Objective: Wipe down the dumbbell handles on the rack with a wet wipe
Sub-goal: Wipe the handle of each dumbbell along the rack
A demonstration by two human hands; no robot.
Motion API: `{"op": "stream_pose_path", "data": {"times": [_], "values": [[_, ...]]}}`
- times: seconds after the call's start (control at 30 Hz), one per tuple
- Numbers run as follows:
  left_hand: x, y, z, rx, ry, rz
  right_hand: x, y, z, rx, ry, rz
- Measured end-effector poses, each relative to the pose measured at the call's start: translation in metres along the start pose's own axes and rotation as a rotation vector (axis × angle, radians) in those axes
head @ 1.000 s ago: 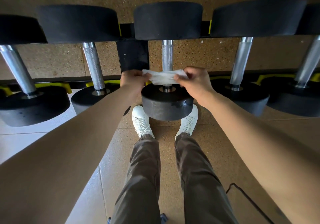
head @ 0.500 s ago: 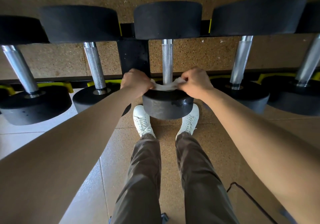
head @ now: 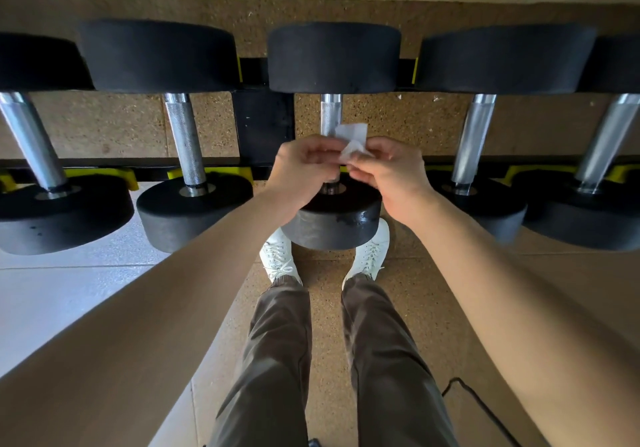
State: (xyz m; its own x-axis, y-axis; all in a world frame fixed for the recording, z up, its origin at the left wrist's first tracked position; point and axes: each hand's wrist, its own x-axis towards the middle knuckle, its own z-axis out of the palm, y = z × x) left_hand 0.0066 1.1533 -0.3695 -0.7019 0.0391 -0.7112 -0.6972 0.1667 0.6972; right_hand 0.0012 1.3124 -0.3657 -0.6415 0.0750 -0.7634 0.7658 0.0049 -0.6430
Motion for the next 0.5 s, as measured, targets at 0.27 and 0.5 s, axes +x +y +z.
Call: {"op": "stream_pose_path", "data": {"times": [0.27,0.5], "values": [[0.015,-0.004,-0.005,0.079,0.199,0.009,0.053,-0.024,0.035,0.075,0.096,0.007],[0.012,-0.010,-0.006,0.066,0.193,0.065,0.042,0.014,0.012,-0.370,-0.063,-0.081]]}}
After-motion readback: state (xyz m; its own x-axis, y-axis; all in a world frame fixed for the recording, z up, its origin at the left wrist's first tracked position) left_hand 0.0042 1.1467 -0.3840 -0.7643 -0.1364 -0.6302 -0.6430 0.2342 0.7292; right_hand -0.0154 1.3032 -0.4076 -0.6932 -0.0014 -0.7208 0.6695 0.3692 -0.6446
